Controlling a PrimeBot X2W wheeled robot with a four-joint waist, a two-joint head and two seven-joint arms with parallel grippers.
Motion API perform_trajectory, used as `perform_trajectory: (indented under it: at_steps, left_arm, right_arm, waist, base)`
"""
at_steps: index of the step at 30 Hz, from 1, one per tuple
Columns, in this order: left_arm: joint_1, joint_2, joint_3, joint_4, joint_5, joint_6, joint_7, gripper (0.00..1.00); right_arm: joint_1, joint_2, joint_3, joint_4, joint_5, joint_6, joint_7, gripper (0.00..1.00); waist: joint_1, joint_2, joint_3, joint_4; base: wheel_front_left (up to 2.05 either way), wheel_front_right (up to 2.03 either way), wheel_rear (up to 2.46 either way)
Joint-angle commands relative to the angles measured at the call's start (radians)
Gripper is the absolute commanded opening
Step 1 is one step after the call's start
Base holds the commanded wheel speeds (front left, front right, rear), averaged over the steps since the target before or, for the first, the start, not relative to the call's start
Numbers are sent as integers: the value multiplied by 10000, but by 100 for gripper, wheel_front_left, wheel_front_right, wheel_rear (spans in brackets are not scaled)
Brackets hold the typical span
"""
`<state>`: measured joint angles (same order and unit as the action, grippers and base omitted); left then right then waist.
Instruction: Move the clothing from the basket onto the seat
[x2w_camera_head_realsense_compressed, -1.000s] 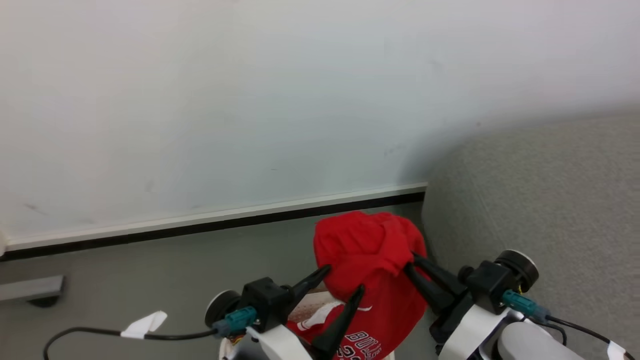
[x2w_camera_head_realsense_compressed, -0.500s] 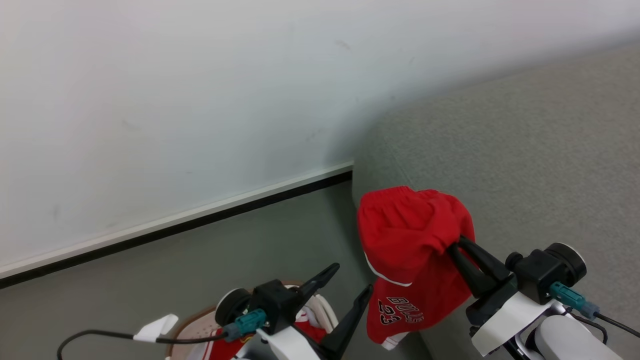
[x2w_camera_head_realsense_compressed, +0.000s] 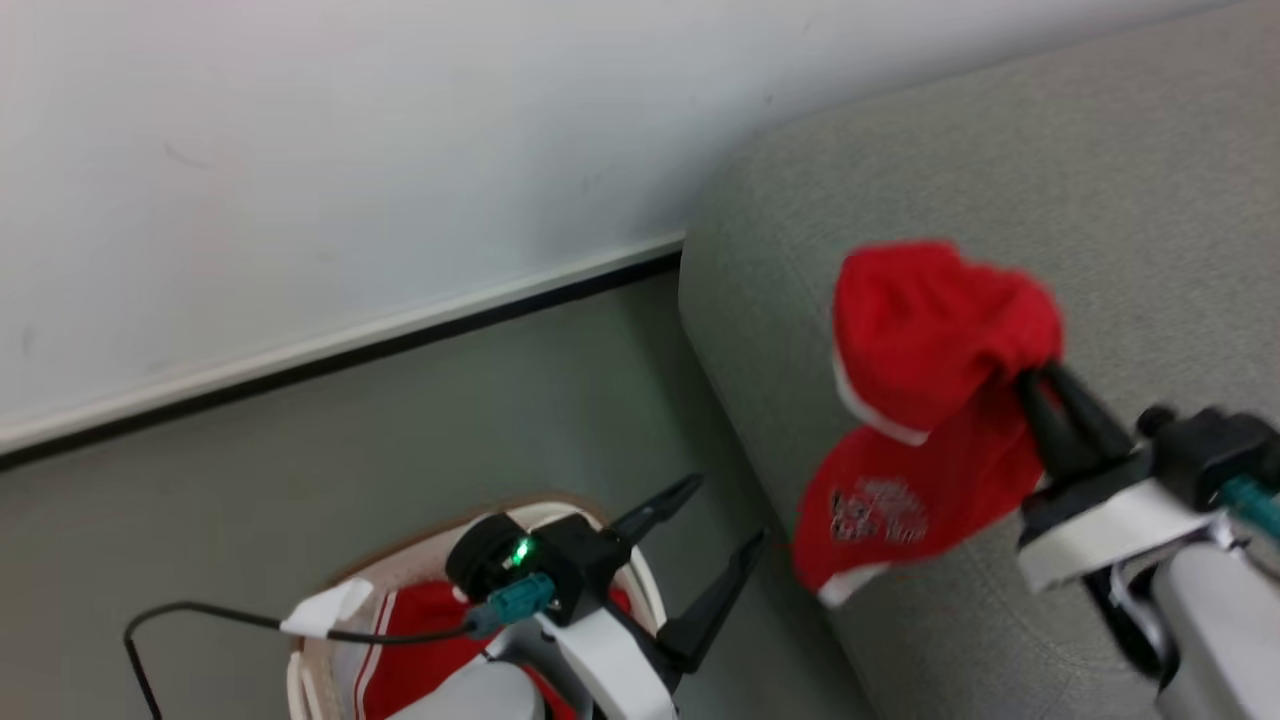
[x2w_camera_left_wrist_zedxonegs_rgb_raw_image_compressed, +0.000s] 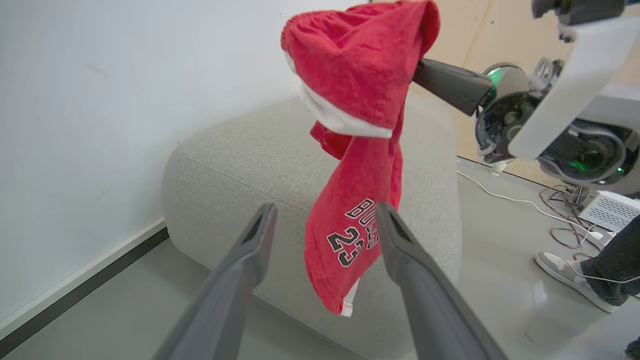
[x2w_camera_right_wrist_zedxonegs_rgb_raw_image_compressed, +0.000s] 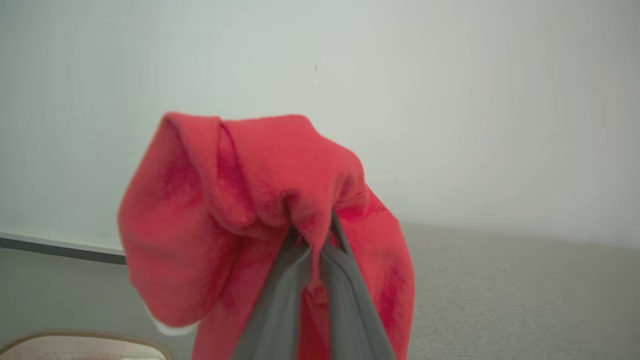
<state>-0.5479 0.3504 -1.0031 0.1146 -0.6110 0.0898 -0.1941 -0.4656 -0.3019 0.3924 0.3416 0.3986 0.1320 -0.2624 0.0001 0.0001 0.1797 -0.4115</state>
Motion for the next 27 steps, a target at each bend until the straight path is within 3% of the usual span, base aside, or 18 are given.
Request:
perform_trajectory:
  at_steps: [1,7,17,21,25,26,27]
  left_arm:
    - [-128,67,30,-16,201,-26,8,100]
    - [-976,151,96,-202,576,-154,51,100]
    - [-2371,208,496,-801,1164,-117,-118,100]
    - [-2629,121,608,-922,1222,-41,-192,100]
    - [-2604,7,720,-859,1188,61,-327,100]
    - [-2541,20,728,-806,1172,83,-366,100]
    - [-2476,35,713,-759,1168,82,-404,100]
  right_arm:
    - [-232,57,-132,60,-101,-23,-36,0]
    - [-2411,-165,-2312,1237,-1223,-25,-36,0]
    - [-6404,-1509,-6478,3991,-2848,-25,337,0]
    - [-6863,-1749,-8179,4904,-4098,-25,368,0]
    - [-6538,-1375,-9757,5586,-5314,-25,228,0]
    - [-6427,-1263,-10153,5703,-5574,-25,221,3]
    - [-6309,-1175,-10524,5804,-5887,-25,187,15]
  waist:
    - [-1,-1,551,349]
    - [-1,-1,2046,1229]
    - [-1,-1,4098,2580]
    - [-1,-1,4616,2994]
    - [-1,-1,4882,3255]
    - [-1,-1,4907,3277]
    - [-1,-1,4908,3295]
  base:
    - [0,0,0]
    - [0,0,0]
    - [0,0,0]
    - [0,0,0]
    - [0,0,0]
    - [0,0,0]
    - [0,0,0]
